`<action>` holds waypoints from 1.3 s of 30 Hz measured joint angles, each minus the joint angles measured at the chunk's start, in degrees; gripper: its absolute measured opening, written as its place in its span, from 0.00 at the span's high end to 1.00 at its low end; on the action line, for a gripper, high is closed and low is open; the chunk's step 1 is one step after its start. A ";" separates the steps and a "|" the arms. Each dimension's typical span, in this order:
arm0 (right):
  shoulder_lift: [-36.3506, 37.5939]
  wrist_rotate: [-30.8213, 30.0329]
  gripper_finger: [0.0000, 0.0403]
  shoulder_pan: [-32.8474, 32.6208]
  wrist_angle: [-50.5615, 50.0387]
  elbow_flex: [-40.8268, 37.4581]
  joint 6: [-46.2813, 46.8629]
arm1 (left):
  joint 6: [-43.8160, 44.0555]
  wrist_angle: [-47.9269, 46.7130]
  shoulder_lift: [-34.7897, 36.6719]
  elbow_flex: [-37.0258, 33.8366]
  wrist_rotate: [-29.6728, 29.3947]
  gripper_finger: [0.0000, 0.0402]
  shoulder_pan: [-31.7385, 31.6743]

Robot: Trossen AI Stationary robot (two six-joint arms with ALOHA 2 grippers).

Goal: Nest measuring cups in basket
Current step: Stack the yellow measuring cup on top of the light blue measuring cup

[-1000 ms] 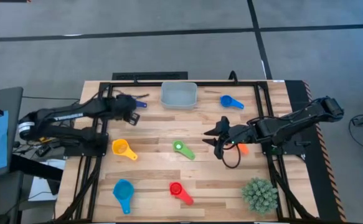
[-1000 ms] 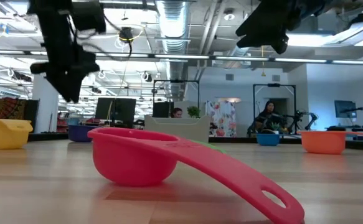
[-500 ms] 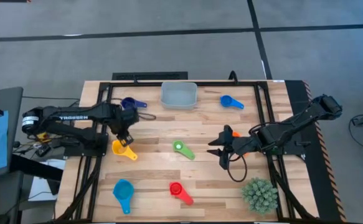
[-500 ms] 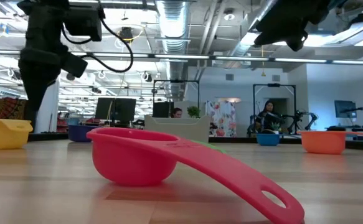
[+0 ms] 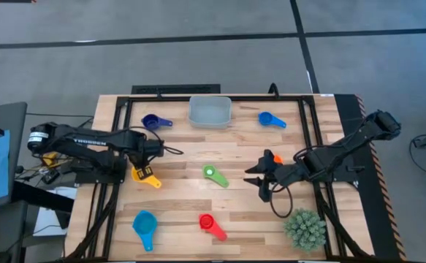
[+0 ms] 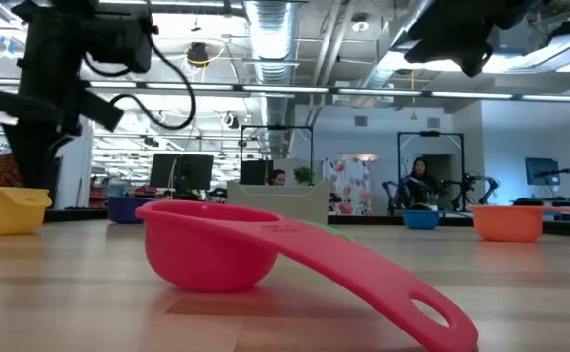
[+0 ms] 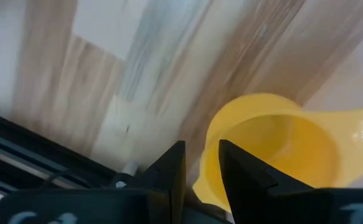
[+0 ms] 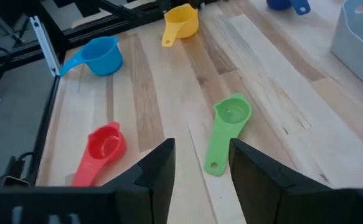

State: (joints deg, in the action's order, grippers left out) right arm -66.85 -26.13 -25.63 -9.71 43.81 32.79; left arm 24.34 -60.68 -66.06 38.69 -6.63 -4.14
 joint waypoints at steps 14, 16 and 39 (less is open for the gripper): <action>0.00 -1.18 0.58 -1.37 -0.09 0.00 0.25 | 2.02 2.07 -1.30 -1.50 -0.07 0.86 -0.02; 0.00 -1.18 0.58 -1.37 -0.07 0.00 0.27 | 2.38 2.62 -1.84 -1.50 -0.09 0.89 -0.03; 0.00 -1.34 0.60 -2.53 -0.06 0.00 1.31 | 3.27 3.56 -4.99 -1.42 0.07 0.99 0.05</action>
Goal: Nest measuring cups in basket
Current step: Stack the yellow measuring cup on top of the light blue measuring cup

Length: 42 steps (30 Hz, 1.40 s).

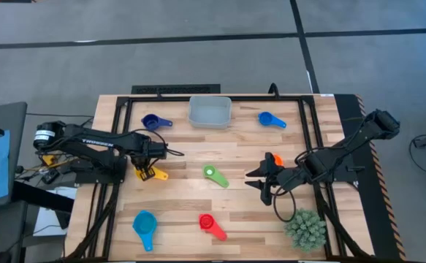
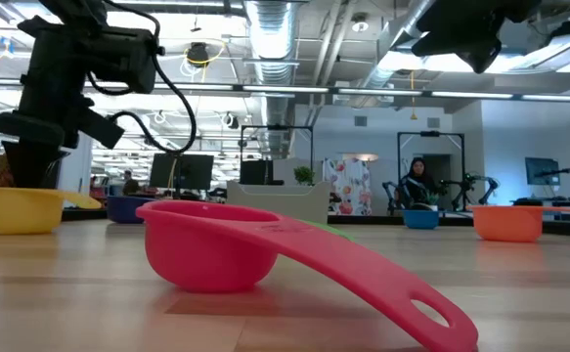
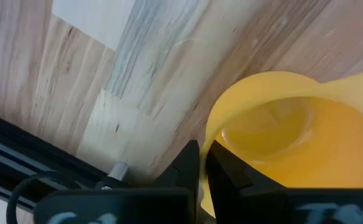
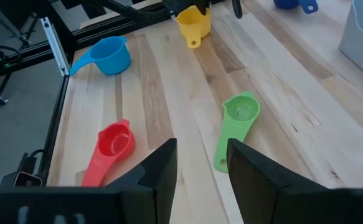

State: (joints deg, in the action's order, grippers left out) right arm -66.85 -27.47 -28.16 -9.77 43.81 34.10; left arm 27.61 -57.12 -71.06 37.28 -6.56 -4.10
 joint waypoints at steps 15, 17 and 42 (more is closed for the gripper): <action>0.00 -0.05 0.63 0.07 0.26 0.00 0.38 | -4.39 -1.11 0.69 5.53 -3.33 1.00 8.75; 0.00 -0.05 0.64 0.18 0.43 0.00 0.38 | -5.06 -1.74 0.69 7.06 -3.21 1.00 10.36; 0.02 -1.12 0.65 0.98 5.47 -0.02 0.43 | -9.29 7.36 -0.62 20.50 4.15 1.00 46.85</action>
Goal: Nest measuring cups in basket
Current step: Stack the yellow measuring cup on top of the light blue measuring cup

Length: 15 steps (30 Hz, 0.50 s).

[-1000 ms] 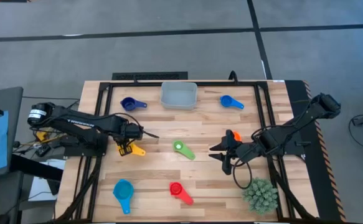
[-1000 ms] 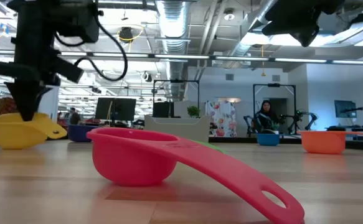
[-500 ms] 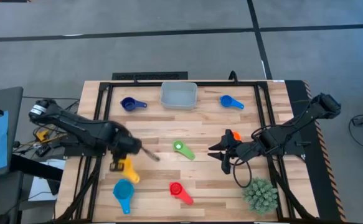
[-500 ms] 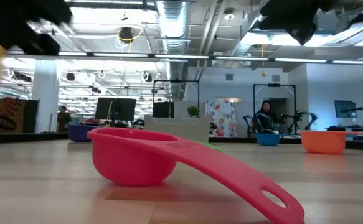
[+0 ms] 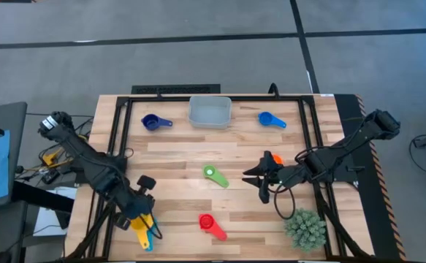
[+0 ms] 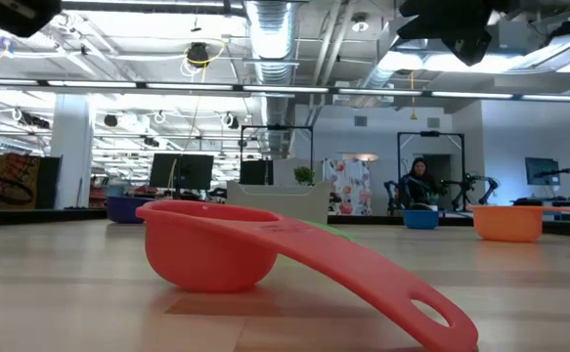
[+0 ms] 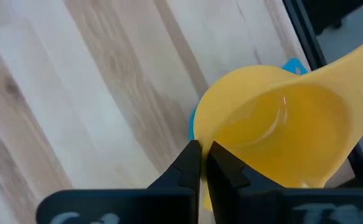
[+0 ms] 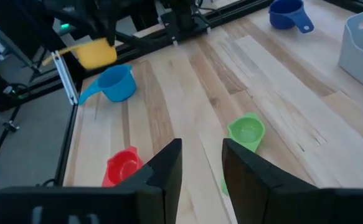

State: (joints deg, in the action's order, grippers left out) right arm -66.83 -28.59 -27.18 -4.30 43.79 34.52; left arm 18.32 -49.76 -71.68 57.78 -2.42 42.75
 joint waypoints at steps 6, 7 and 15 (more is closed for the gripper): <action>0.00 0.04 0.65 -0.22 0.40 0.00 0.06 | 0.86 -0.20 -6.99 -0.02 3.03 1.00 0.60; 0.00 0.04 0.65 -0.22 0.52 0.00 0.07 | 0.89 -0.24 -8.04 -0.02 3.55 1.00 0.60; 0.00 0.23 0.66 -0.20 1.72 0.00 0.15 | 3.99 -0.22 -11.93 -0.02 5.20 1.00 0.60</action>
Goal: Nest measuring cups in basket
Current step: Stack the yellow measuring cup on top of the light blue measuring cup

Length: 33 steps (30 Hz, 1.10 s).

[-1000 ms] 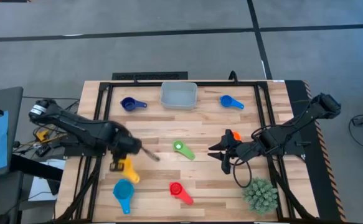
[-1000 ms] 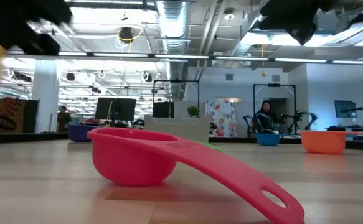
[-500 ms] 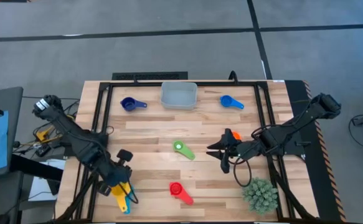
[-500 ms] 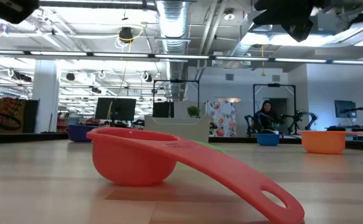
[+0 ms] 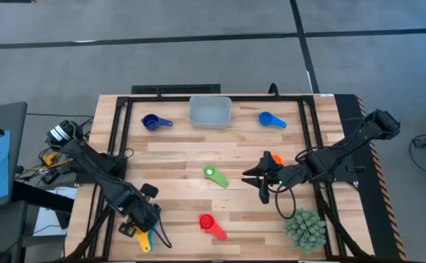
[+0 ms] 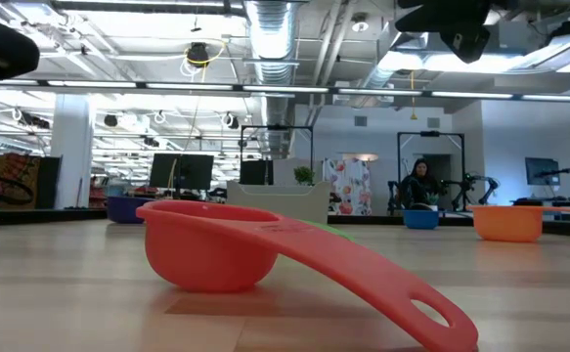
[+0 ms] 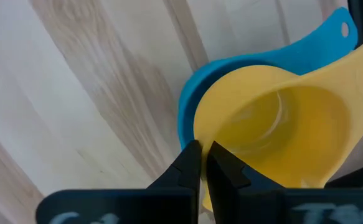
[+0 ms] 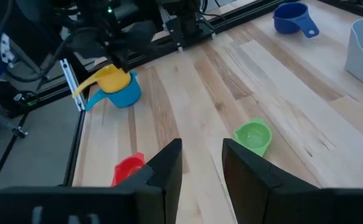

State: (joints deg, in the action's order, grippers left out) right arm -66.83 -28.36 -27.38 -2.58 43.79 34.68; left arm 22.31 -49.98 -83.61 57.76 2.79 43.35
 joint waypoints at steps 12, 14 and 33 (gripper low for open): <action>0.00 0.05 0.62 0.00 0.08 0.00 -0.02 | 1.30 0.10 0.00 0.00 1.64 0.93 -0.02; 0.00 0.05 0.62 0.00 0.08 0.00 -0.04 | 0.73 0.26 0.00 0.00 1.65 0.91 -0.02; 0.00 0.22 0.58 0.04 -0.64 0.00 -0.44 | 22.98 -10.52 0.11 8.33 -10.01 0.89 2.05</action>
State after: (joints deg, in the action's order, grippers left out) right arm -66.83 -28.14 -27.33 -3.22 43.79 34.24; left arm 45.29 -60.50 -83.50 66.08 -7.22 45.41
